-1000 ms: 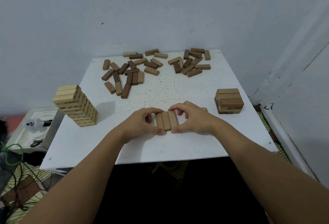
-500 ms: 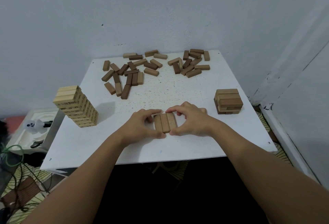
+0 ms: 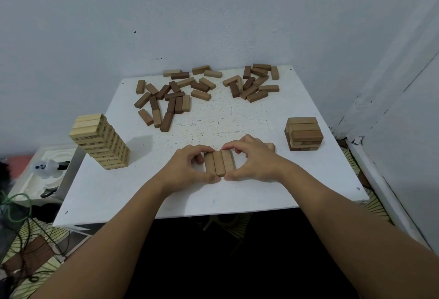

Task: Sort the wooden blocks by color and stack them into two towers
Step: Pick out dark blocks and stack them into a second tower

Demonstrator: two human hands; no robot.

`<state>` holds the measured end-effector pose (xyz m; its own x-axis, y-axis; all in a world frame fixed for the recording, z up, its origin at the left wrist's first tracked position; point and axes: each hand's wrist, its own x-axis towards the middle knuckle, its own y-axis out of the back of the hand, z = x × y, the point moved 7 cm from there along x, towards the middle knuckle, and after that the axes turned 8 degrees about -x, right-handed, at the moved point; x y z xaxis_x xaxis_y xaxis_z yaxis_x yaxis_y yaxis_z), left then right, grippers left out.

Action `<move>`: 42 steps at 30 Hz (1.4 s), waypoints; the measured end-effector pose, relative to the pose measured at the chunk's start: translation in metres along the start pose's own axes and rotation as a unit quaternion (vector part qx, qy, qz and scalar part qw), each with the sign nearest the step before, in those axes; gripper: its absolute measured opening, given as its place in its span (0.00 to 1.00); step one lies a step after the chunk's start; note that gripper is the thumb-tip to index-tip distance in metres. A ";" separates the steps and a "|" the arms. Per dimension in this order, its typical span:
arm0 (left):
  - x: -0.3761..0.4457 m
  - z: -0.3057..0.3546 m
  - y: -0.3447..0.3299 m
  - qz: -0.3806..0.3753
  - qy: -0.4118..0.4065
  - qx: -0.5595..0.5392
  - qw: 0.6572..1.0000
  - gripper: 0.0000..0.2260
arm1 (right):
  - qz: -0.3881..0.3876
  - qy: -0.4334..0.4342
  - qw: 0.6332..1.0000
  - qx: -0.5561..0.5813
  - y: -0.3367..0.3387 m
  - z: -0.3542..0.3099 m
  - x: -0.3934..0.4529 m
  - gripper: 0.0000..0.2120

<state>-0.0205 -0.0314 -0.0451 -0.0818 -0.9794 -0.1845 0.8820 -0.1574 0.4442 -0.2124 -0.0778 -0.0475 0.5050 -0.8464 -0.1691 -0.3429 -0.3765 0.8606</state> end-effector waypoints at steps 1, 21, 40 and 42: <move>0.000 0.000 0.000 0.002 -0.002 0.001 1.000 0.28 | 0.004 0.001 1.000 -0.004 0.000 0.000 -0.001 0.34; 0.016 0.069 0.007 0.026 -0.079 0.051 0.995 0.30 | 0.128 0.037 0.988 -0.083 0.075 -0.010 -0.015 0.35; 0.101 0.145 -0.119 -0.053 -0.112 0.073 0.990 0.34 | 0.067 -0.080 0.994 -0.043 0.139 0.133 -0.058 0.37; 0.106 0.144 -0.125 -0.055 -0.107 0.073 0.990 0.33 | 0.057 -0.081 0.994 -0.040 0.141 0.141 -0.058 0.36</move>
<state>-0.2062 -0.1336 0.0066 -0.2837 -0.9573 -0.0551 0.7874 -0.2654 0.5565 -0.4015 -0.1350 0.0155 0.3302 -0.9339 -0.1369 -0.3244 -0.2485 0.9127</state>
